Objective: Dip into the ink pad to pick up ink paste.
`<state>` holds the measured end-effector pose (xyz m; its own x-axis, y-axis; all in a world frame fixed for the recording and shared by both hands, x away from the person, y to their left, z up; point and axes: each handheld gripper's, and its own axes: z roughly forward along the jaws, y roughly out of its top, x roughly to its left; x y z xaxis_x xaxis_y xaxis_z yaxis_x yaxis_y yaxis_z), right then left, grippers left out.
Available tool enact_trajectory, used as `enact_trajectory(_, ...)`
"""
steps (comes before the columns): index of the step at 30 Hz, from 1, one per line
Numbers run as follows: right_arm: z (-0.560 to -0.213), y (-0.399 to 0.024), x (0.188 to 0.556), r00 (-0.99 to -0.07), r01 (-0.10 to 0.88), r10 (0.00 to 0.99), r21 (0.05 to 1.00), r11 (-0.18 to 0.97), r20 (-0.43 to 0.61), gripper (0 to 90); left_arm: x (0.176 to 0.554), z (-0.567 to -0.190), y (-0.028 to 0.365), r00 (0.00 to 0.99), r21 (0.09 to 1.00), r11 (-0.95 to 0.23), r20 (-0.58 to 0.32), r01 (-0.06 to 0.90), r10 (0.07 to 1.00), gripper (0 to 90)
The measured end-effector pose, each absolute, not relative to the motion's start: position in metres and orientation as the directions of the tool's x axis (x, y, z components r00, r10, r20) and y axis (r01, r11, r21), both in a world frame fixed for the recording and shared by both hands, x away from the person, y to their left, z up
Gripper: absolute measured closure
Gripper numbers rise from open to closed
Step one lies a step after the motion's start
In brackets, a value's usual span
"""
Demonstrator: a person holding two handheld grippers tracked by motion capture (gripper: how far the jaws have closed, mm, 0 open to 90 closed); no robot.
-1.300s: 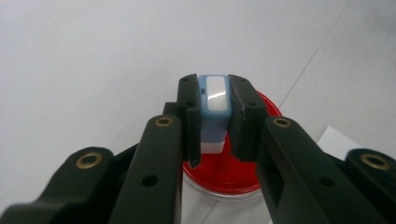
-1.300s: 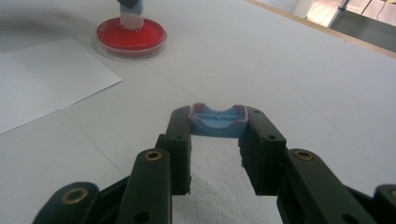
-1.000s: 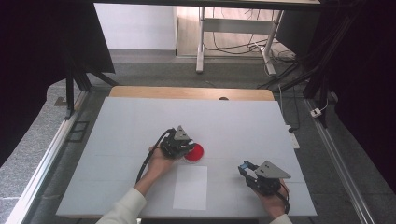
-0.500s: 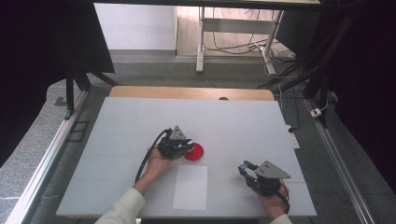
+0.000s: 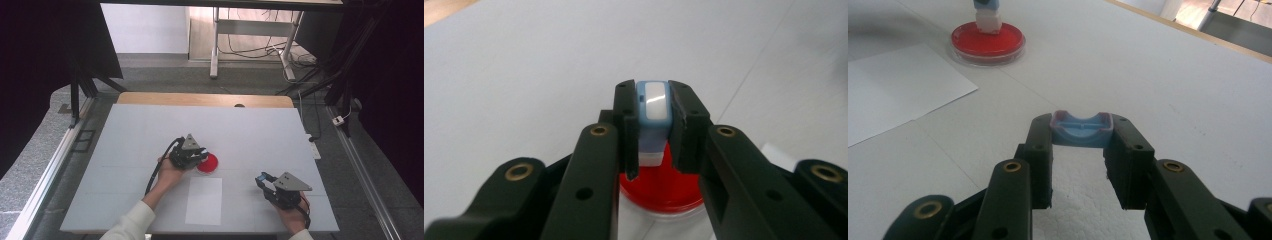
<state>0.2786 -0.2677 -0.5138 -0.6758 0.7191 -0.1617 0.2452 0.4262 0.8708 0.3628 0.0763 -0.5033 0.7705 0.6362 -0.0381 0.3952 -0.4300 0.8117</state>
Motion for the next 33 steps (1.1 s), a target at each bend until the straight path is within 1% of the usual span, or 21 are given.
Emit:
enact_trajectory(2,-0.514,-0.268,0.279,-0.677,0.242,0.718,0.872,0.426,-0.163,64.7,0.362,-0.497,0.079,0.776,0.833,-0.392,-0.069,0.391,0.627,75.7)
enact_trajectory(5,-0.513,-0.268,0.278,-0.676,0.243,0.719,0.871,0.426,-0.162,64.6,0.358,-0.488,0.08,0.783,0.845,-0.383,-0.066,0.373,0.618,75.7)
enact_trajectory(20,-0.514,-0.268,0.278,-0.677,0.241,0.717,0.871,0.427,-0.164,64.6,0.353,-0.475,0.091,0.794,0.852,-0.371,-0.082,0.37,0.603,75.6)
enact_trajectory(33,-0.514,-0.268,0.278,-0.674,0.243,0.719,0.868,0.433,-0.17,64.6,0.344,-0.461,0.099,0.816,0.862,-0.363,-0.095,0.354,0.57,75.5)
